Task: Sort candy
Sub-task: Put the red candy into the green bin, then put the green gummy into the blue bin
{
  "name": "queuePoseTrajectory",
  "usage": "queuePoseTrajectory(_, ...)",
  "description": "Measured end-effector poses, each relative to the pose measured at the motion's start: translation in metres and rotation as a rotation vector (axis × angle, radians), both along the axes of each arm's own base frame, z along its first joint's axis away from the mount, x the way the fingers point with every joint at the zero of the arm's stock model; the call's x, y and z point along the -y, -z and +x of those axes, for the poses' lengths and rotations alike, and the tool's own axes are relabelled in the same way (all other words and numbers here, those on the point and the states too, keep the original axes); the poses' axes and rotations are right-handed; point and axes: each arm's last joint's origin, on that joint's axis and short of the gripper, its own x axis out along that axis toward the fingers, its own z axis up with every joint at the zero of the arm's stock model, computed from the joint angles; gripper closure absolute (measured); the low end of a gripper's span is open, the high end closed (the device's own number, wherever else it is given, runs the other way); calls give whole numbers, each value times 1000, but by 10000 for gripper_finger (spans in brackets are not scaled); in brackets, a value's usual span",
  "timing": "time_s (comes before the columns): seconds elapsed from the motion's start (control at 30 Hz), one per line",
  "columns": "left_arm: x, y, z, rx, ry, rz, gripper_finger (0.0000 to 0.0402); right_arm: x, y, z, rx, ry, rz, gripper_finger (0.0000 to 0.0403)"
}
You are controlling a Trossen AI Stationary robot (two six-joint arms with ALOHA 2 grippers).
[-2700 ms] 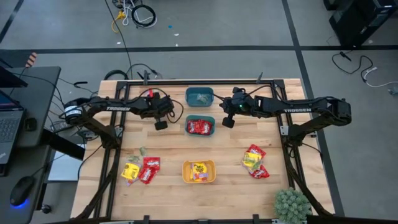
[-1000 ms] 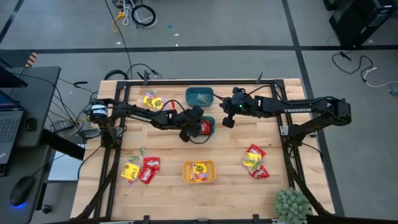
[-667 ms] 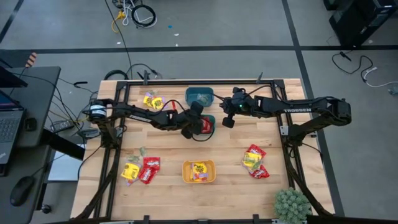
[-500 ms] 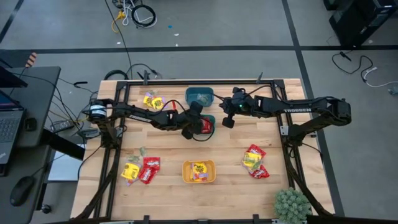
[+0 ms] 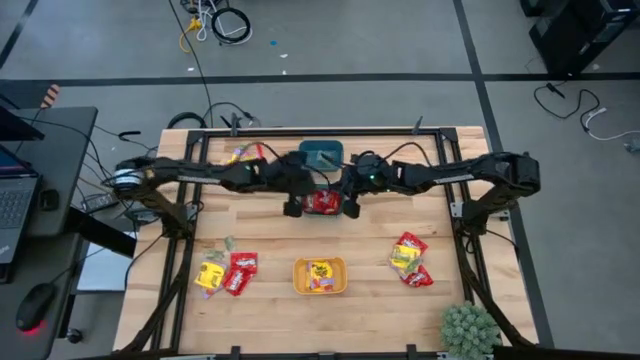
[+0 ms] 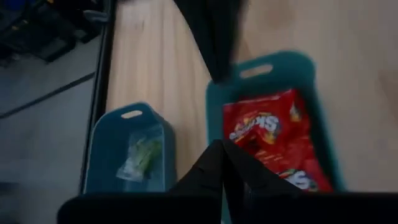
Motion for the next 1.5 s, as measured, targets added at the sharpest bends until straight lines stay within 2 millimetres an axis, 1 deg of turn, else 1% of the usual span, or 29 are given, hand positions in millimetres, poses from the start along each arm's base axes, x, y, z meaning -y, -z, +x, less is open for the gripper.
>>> queuePoseTrajectory(0.1, -2, -5, -21, 55, 1, -72, 398, 1, 10, 12, -27, 2, 33, 403)
queuePoseTrajectory(0.23, -1, 0, -52, 102, -45, -143, 399, 2, 22, 27, -67, -31, 67, 403)
queuePoseTrajectory(0.37, 0, 7, -79, 127, -128, -221, 400, 4, 28, 37, -123, -43, 89, 403)
queuePoseTrajectory(0.53, -4, 11, -106, 149, -267, -324, 401, 5, 32, 45, -159, -34, 113, 403)
queuePoseTrajectory(0.63, -10, 15, -115, 142, -363, -386, 401, 5, 32, 44, -178, -29, 124, 403)
queuePoseTrajectory(0.7, -13, 20, -121, 105, -417, -412, 401, 5, 34, 43, -195, -31, 130, 403)
queuePoseTrajectory(0.83, -25, 29, -129, 82, -532, -461, 401, 4, 34, 42, -207, -34, 135, 403)
queuePoseTrajectory(0.9, -32, 30, -132, 95, -571, -469, 401, 4, 34, 42, -207, -40, 137, 403)
queuePoseTrajectory(1.0, -46, 31, -142, 111, -639, -507, 401, 4, 34, 42, -208, -51, 136, 403)
queuePoseTrajectory(1.1, -64, 34, -153, 122, -717, -556, 401, 3, 35, 42, -212, -56, 133, 403)
queuePoseTrajectory(1.23, -82, 41, -172, 110, -815, -639, 401, 3, 35, 42, -212, -70, 117, 399)
queuePoseTrajectory(1.33, -92, 45, -183, 104, -913, -651, 398, 4, 34, 42, -208, -74, 96, 388)
queuePoseTrajectory(1.43, -98, 46, -188, 114, -952, -633, 384, 4, 31, 43, -190, -67, 61, 372)
queuePoseTrajectory(1.5, -102, 45, -188, 138, -976, -594, 371, 5, 31, 44, -185, -71, 44, 361)
